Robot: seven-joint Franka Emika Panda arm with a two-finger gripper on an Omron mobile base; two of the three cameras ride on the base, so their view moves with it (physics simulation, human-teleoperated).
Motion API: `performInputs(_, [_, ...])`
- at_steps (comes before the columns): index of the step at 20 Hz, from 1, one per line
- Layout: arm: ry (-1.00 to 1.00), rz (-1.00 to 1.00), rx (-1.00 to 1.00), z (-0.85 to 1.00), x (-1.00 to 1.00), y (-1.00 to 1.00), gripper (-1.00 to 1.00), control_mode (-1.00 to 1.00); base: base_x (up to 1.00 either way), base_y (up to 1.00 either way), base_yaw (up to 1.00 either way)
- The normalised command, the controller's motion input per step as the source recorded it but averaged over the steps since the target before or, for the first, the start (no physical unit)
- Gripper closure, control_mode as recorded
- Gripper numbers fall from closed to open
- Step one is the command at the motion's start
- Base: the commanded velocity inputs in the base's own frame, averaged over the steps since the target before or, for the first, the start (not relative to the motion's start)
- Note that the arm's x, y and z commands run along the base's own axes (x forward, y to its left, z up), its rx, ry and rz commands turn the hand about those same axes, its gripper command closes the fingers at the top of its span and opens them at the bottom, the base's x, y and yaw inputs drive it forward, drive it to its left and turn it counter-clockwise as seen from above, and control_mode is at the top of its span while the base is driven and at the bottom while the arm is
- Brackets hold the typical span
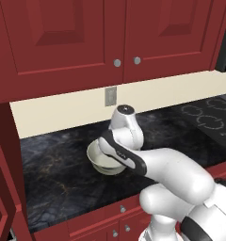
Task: Retrieve the bottle and the shaker from the cabinet and place them next to the mixing bowl on the counter. Then add garlic from the fridge to the mixing bowl.
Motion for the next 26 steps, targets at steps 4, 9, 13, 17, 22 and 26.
performInputs(4, [0.04,-0.01,0.0,0.0,0.0,0.0,1.0,-1.0,0.0,0.0,0.0])
performInputs(9, [0.05,-0.01,0.0,-0.07,0.06,0.0,1.0,-1.0,0.0,0.0,0.0])
performInputs(13, [0.0,-0.03,0.0,-0.39,0.11,0.0,1.0,-1.0,0.0,0.0,0.0])
performInputs(17, [0.0,-0.02,0.0,-0.33,0.07,0.0,1.0,-1.0,0.0,0.0,0.0])
performInputs(22, [0.0,-0.01,0.0,-0.28,0.08,0.0,1.0,-1.0,0.0,0.0,0.0])
performInputs(26, [0.0,0.0,0.0,-0.18,0.11,0.0,1.0,-1.0,0.0,0.0,0.0])
